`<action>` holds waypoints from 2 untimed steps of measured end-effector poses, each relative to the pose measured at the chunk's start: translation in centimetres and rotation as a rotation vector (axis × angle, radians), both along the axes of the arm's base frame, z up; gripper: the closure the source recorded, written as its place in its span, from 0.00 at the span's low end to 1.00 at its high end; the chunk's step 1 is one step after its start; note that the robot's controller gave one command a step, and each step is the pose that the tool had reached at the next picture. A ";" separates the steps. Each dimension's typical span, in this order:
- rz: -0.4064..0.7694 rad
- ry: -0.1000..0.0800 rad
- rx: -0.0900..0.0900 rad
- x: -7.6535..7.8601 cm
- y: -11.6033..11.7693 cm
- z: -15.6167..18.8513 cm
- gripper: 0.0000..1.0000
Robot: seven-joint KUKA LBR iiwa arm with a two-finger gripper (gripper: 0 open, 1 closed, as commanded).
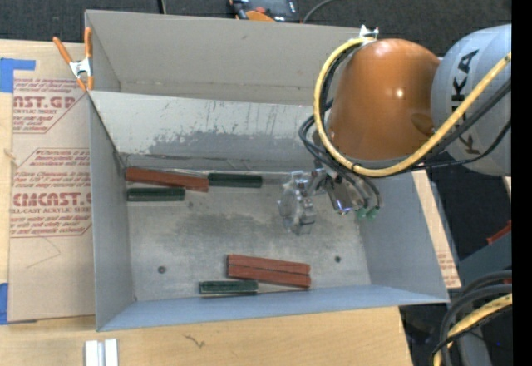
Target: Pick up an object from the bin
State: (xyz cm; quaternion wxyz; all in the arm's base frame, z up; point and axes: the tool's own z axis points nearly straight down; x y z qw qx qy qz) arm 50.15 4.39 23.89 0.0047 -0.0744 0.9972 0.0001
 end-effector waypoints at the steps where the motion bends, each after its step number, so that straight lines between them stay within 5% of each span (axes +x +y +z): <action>1: -0.001 0.007 0.000 -0.1 0.0 -0.5 0.00; 2: 0.075 0.010 -0.001 -2.2 -3.1 -2.2 0.00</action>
Offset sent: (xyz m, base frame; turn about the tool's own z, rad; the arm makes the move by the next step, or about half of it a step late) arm 0.0000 0.0000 0.0000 0.0000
